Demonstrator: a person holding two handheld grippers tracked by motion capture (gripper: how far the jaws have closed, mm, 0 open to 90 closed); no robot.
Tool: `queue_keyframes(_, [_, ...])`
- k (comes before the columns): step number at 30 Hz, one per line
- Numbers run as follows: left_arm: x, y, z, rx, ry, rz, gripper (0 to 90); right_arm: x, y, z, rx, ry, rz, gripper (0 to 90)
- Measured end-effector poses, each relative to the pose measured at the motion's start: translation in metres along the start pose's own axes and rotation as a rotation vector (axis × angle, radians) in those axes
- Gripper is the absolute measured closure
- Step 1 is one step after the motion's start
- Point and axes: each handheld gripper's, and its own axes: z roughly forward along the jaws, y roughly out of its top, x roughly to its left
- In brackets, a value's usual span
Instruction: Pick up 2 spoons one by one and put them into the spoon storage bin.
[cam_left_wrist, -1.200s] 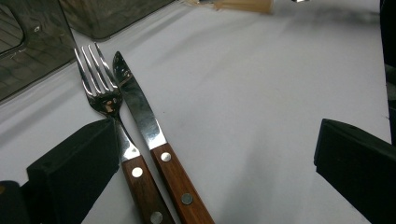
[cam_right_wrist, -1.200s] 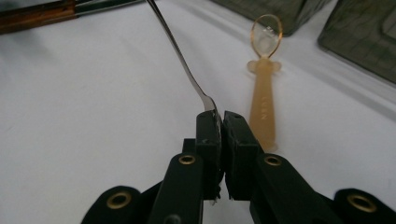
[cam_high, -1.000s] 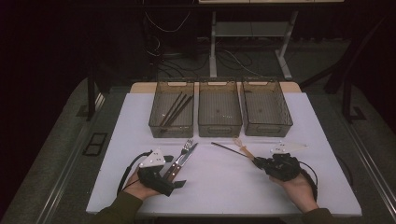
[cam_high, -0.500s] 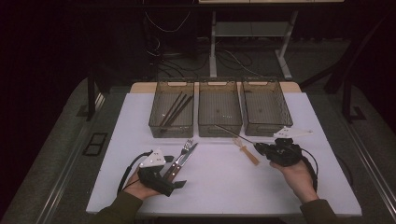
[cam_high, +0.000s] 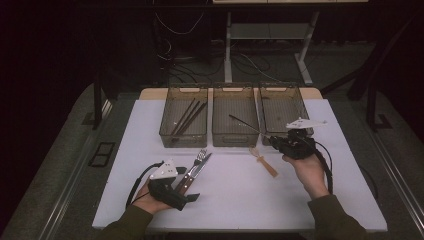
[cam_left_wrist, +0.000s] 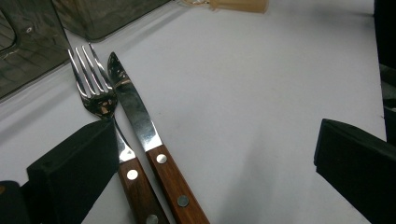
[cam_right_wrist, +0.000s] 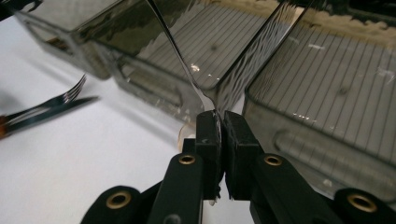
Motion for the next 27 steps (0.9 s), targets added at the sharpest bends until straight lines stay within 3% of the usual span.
queue_keyframes(15, [-0.002, 0.001, 0.002, 0.007, -0.011, 0.015, 0.0, 0.002, 0.054, 0.041, 0.021, -0.056, 0.046, 85.2])
queue_keyframes(27, [-0.004, 0.001, 0.003, 0.004, -0.02, 0.02, 0.0, 0.007, 0.072, 0.082, 0.091, -0.1, 0.087, 85.1])
